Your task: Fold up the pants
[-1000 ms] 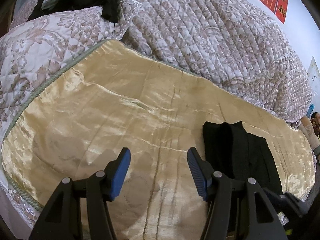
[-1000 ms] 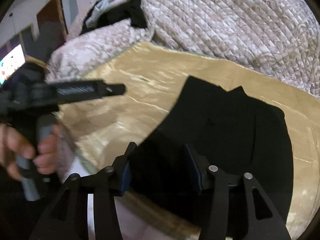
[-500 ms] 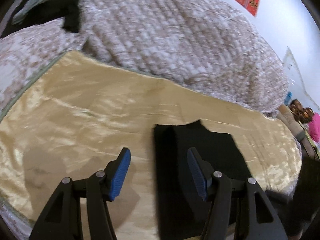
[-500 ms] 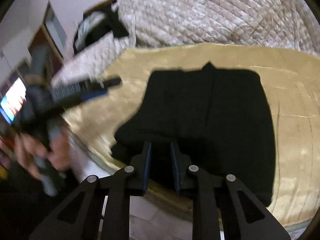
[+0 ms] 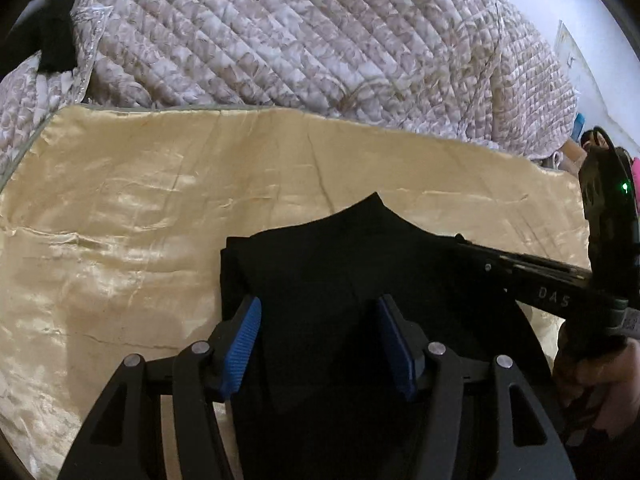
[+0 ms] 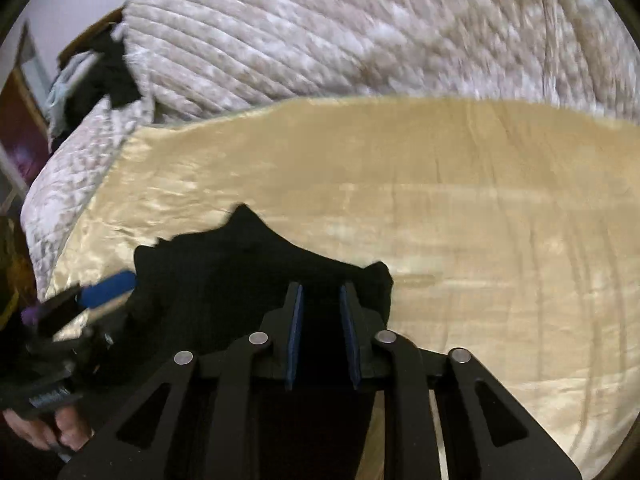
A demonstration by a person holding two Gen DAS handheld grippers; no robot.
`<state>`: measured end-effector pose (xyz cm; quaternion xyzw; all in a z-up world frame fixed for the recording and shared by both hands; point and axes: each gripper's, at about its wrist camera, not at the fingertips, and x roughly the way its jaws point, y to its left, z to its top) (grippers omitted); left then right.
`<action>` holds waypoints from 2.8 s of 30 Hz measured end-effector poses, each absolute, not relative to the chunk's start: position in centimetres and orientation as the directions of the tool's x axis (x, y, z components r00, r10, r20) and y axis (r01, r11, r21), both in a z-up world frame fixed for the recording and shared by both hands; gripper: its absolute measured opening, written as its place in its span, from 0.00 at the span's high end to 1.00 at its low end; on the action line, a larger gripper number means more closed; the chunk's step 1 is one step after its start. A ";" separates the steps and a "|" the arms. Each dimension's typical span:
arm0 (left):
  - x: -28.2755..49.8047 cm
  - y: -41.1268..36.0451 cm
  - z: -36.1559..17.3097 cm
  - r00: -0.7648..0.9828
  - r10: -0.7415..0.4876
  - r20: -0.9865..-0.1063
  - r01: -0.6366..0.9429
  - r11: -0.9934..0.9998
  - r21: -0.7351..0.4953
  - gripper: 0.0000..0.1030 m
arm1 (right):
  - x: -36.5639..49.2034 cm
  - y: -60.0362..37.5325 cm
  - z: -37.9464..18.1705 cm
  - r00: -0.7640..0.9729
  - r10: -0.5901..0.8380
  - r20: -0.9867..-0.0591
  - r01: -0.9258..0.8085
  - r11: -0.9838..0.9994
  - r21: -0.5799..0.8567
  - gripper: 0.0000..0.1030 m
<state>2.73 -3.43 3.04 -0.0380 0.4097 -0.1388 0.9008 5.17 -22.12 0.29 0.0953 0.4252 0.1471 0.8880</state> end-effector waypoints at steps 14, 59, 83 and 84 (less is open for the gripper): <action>0.9 -3.1 4.5 0.672 -0.245 -0.699 0.212 0.968 -0.136 0.38 | 1.9 -22.5 2.0 0.656 0.311 -0.688 -0.176 0.949 0.262 0.82; -3.7 -3.4 4.2 0.666 -0.134 -0.734 0.178 0.984 -0.018 0.70 | -7.4 -19.5 2.0 0.726 0.277 -0.630 -0.265 0.957 0.116 0.82; 4.1 -4.0 4.0 0.622 -0.160 -0.766 0.235 0.972 -0.013 0.67 | 3.9 -21.6 1.0 0.565 0.292 -0.772 -0.155 0.956 0.249 0.82; 4.0 -3.9 4.1 0.623 -0.160 -0.765 0.230 0.973 -0.016 0.67 | 3.8 -21.7 1.1 0.574 0.290 -0.766 -0.160 0.957 0.243 0.82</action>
